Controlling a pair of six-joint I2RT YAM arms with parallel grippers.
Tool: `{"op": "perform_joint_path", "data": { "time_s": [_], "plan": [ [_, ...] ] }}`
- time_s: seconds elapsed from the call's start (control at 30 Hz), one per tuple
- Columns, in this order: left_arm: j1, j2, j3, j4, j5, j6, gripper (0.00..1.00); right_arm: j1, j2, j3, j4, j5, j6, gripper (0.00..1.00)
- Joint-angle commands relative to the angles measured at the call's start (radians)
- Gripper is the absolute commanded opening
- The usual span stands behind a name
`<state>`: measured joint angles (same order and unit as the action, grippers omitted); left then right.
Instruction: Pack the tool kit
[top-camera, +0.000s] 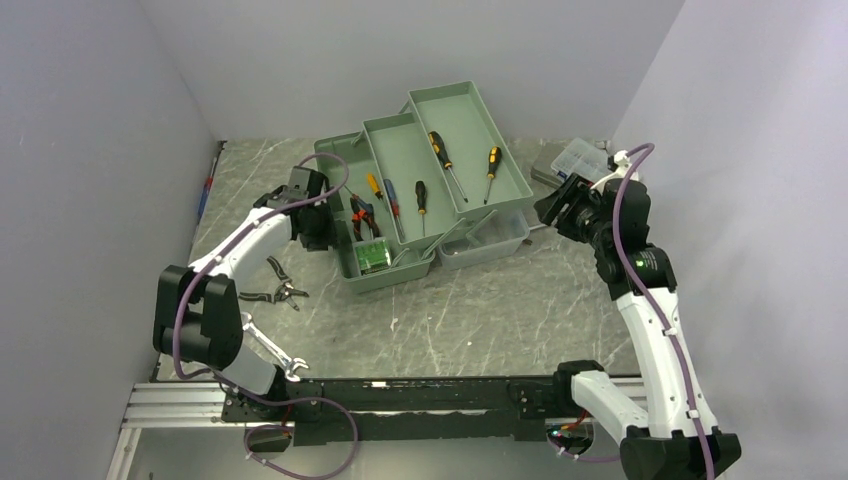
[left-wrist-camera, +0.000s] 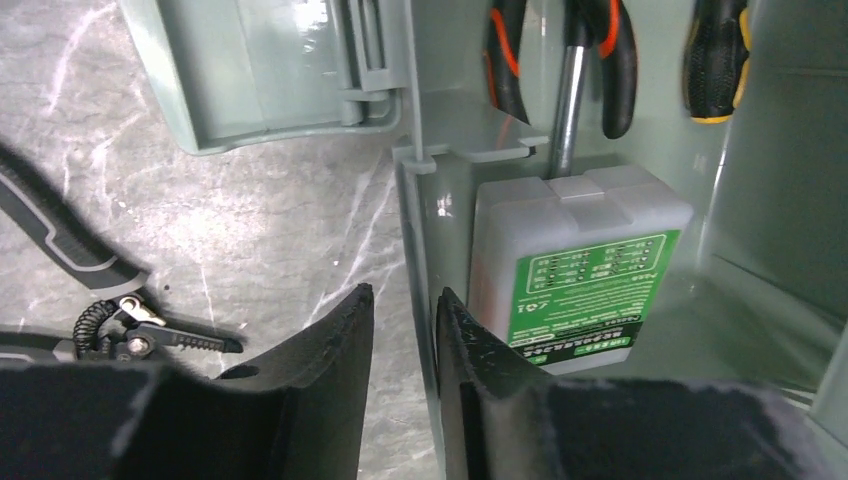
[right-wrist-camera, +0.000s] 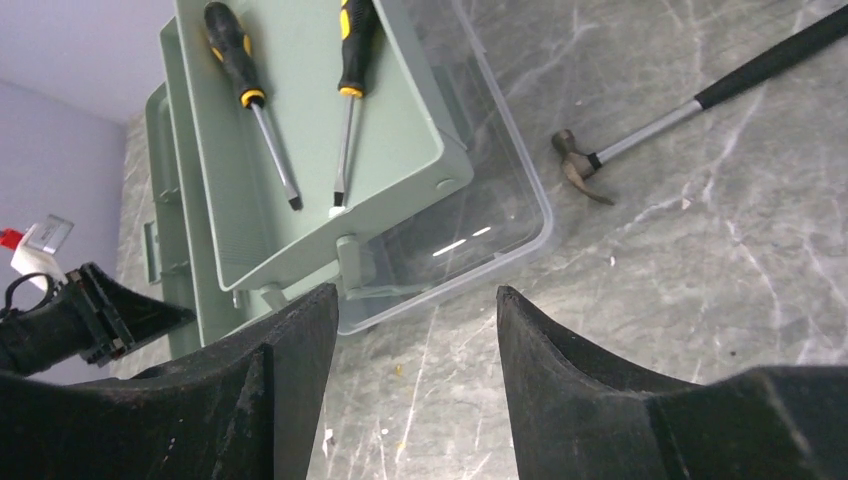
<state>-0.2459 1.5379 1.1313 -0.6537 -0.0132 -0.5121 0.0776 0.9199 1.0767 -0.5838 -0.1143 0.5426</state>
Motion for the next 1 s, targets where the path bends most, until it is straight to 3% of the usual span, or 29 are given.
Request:
{"op": "perform_joint_path", "data": {
  "time_s": [0.0, 0.17, 0.6, 0.97],
  "plan": [
    [0.001, 0.000, -0.007, 0.004, -0.009, 0.032, 0.28, -0.003, -0.020, 0.068, -0.034, 0.102, -0.018, 0.61],
    [0.049, -0.033, -0.026, -0.019, 0.004, 0.058, 0.00, -0.004, -0.016, 0.097, -0.053, 0.164, -0.025, 0.61],
    [0.141, -0.177, -0.048, -0.191, 0.054, 0.303, 0.00, -0.019, 0.029, -0.021, 0.021, 0.184, 0.023, 0.61],
    [0.202, -0.187, -0.101, -0.126, 0.100, 0.347, 0.00, -0.035, 0.336, -0.036, 0.249, -0.212, -0.024, 0.62]
  ]
}}
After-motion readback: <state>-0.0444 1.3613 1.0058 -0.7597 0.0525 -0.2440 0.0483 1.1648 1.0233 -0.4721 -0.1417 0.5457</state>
